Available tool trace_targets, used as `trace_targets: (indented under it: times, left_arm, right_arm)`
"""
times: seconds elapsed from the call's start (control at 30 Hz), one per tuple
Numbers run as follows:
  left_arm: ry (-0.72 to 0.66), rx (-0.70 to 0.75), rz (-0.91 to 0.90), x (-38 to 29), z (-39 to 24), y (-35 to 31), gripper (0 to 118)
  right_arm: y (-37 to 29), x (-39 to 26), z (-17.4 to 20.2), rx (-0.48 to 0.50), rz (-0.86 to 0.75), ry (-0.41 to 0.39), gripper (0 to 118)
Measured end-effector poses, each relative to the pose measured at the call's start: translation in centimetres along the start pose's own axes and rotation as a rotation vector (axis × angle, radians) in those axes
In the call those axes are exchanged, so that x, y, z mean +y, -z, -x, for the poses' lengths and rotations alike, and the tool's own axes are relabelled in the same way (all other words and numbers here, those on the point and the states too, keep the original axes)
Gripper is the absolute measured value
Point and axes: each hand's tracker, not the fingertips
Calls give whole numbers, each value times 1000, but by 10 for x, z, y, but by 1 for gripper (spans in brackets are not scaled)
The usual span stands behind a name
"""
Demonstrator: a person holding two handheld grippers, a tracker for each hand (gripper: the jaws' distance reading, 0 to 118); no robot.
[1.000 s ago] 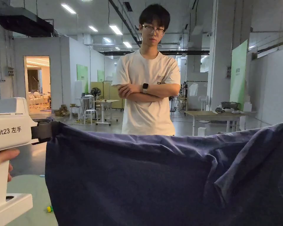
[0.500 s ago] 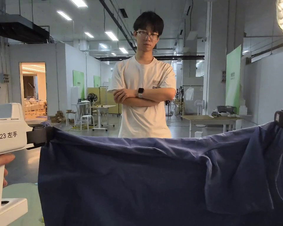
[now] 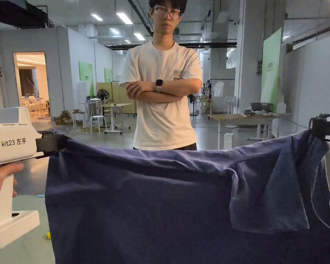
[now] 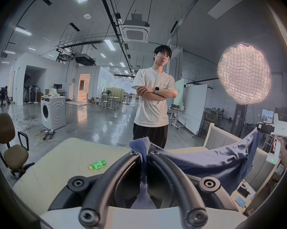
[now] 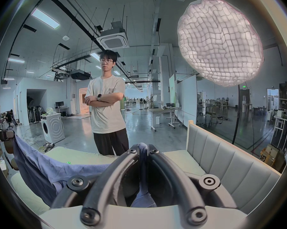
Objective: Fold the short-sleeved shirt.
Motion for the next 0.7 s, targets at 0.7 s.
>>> trace_targets:
  times: [0.7]
  left_arm:
    - [-46, 3, 119, -30, 31, 163, 6]
  right_arm:
    - [140, -26, 34, -55, 79, 31, 7]
